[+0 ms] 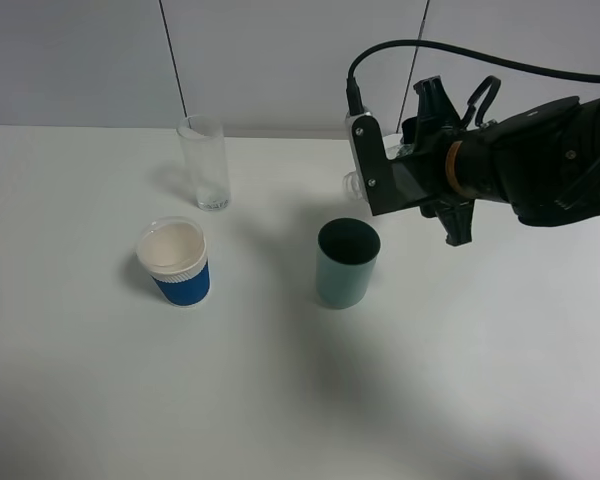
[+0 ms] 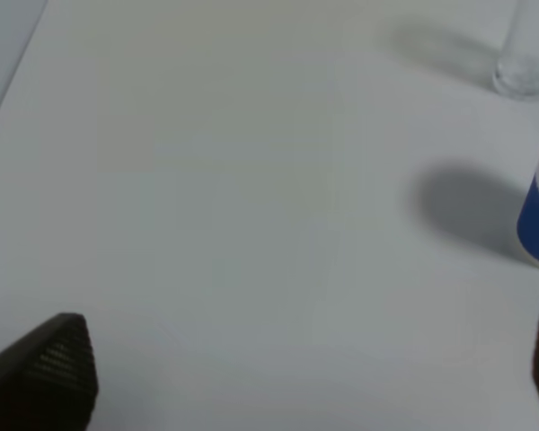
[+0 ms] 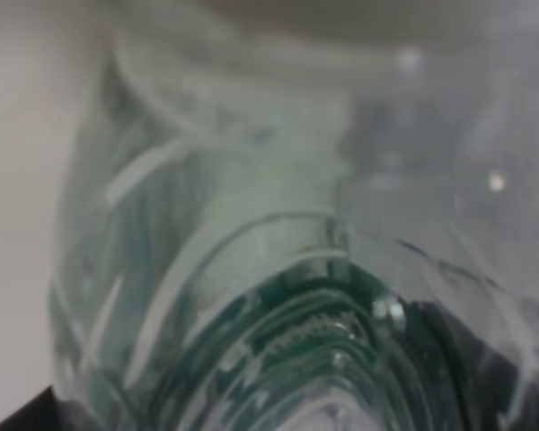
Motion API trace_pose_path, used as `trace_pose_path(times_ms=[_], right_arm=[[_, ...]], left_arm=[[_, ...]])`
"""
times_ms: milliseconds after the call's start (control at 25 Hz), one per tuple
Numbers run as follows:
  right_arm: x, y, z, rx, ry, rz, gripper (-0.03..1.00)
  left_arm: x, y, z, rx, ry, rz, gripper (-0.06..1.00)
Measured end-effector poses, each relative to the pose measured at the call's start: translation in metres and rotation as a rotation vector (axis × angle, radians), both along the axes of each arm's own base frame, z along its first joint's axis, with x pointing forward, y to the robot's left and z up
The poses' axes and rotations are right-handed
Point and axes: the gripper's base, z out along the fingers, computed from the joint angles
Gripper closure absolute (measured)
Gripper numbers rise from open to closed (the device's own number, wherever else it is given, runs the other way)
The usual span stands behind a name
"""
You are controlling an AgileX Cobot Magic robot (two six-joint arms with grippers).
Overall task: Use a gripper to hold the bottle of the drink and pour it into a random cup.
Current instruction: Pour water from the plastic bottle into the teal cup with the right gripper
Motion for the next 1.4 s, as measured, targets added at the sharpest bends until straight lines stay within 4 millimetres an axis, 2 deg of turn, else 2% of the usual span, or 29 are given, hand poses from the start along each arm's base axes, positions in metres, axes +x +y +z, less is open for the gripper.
trace_pose_path(times_ms=[880,1400], right_arm=[[0.0008,-0.0025,0.0008,-0.139,-0.022,0.071,0.42],[0.0008,-0.0034,0.0008,-0.145,-0.021,0.062,0.42]], left_arm=[[0.0,0.0,0.0,0.0,0.0,0.0,-0.04],[0.0,0.0,0.0,0.0,0.0,0.0,-0.04]])
